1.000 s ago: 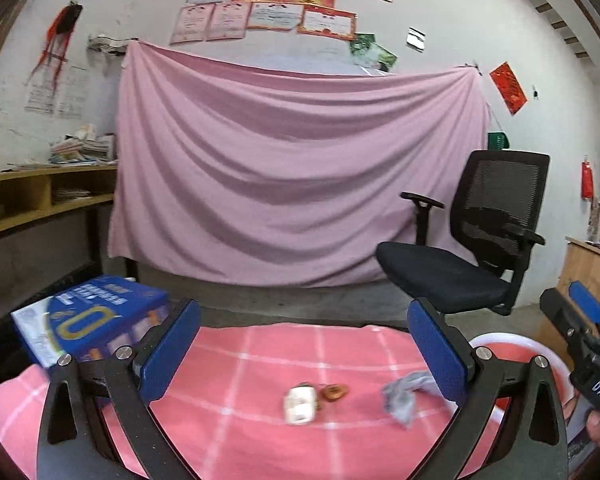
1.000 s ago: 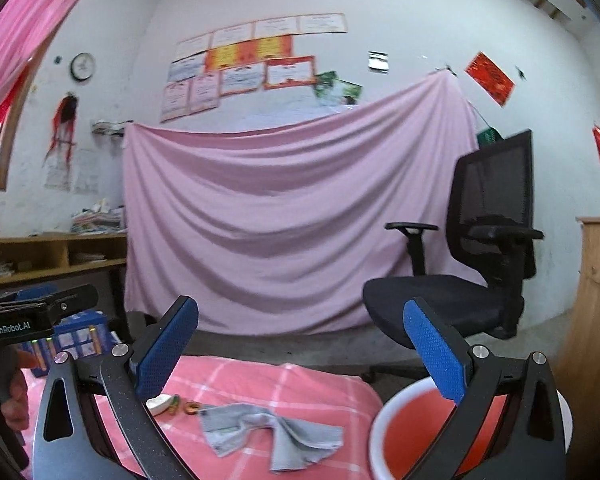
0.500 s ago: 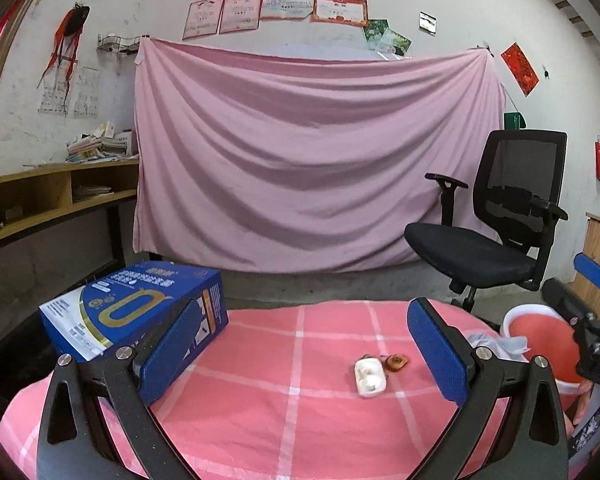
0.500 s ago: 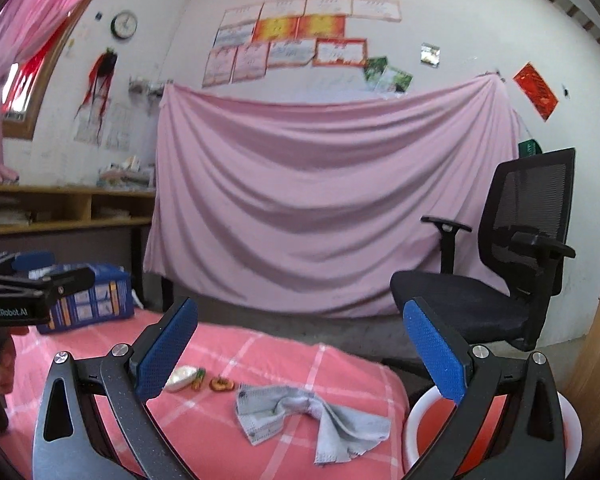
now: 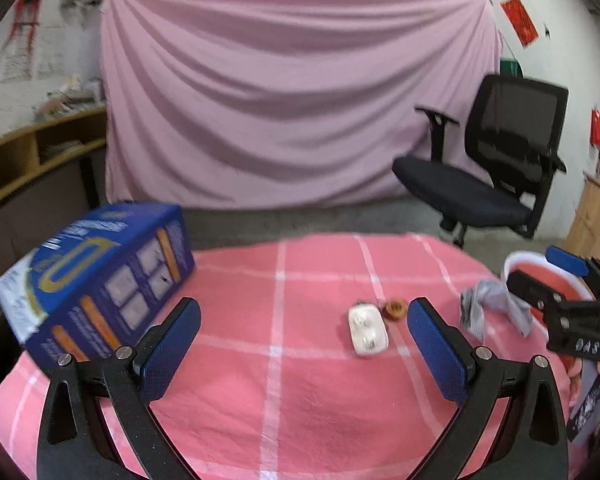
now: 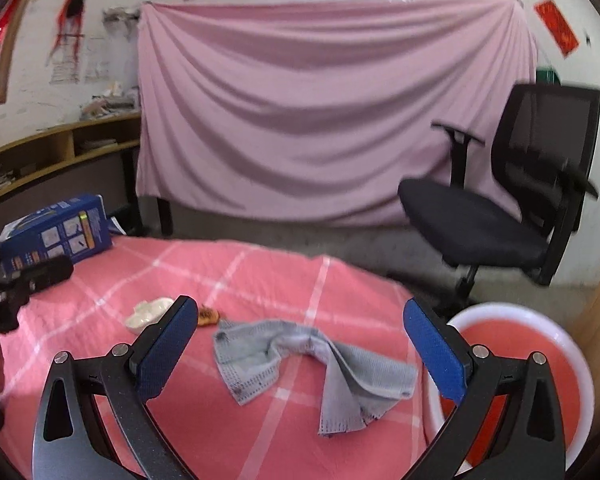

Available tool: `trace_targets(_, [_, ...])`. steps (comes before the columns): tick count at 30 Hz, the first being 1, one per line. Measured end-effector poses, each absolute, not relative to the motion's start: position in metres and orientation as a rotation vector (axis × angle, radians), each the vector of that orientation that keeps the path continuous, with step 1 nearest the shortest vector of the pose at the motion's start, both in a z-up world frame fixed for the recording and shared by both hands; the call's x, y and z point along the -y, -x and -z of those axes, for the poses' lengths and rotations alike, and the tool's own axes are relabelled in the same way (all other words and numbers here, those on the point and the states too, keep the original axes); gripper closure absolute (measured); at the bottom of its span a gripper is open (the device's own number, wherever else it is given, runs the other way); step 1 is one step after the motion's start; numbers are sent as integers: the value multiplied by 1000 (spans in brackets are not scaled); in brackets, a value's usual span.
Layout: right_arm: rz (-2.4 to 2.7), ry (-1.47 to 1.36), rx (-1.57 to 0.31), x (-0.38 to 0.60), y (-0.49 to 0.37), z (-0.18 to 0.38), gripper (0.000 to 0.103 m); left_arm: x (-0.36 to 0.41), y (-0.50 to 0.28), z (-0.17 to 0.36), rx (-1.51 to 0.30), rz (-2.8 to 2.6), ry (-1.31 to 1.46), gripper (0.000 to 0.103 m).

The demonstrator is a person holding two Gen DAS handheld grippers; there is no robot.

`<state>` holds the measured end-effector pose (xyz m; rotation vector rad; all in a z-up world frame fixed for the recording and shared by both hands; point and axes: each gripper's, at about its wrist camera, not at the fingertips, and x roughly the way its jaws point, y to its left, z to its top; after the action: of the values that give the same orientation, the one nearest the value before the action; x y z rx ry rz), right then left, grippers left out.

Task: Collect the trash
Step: 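Move both tools back over the grey cloth and white case, then grasp the white plastic case with the left tool while the right tool grasps the grey cloth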

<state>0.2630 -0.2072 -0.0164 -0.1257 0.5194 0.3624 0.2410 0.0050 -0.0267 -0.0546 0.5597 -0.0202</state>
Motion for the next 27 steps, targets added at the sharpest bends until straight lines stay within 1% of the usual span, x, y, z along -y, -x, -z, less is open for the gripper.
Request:
trace_targets(4, [-354,91,-641,211,-283,28,0,4,-259,35,-662,63,26,2])
trace_targets(6, [-356,76,-671,213,-289,32,0,7,-267,40,-714,82,20,4])
trace_targets(10, [-393,53,-715,210,-298,36,0,11,-274,44,-763,131,24,8])
trace_targets(11, [-404,50,-728,209,-300,37,0,12,-275,45,-776,147,22,10])
trace_targets(12, [-412,49,-738,207,-302,39,0,13,-277,46,-786,159,21,17])
trace_targets(16, [-427,58,-795,204,-310,45,0,20,-288,51,-849,179,7,32])
trace_targets(18, [-423,59,-823,203,-314,48,0,21,-293,53,-873,194,24,45])
trace_targets(22, [-416,54,-885,204,-322,57,0,20,-303,54,-899,192,52,50])
trace_targets(23, [-418,53,-893,203,-323,59,1,19,-303,53,-898,193,57,53])
trace_targets(24, [-419,53,-901,203,-324,60,1,19,-304,53,-900,195,62,59])
trace_targets(25, [-422,54,-907,203,-324,61,5,18,-304,53,-902,195,65,62])
trace_targets(26, [-424,58,-912,202,-324,62,7,17,-305,55,-910,193,66,67])
trace_targets(27, [-426,62,-916,202,-325,63,9,16,-305,55,-913,189,66,69])
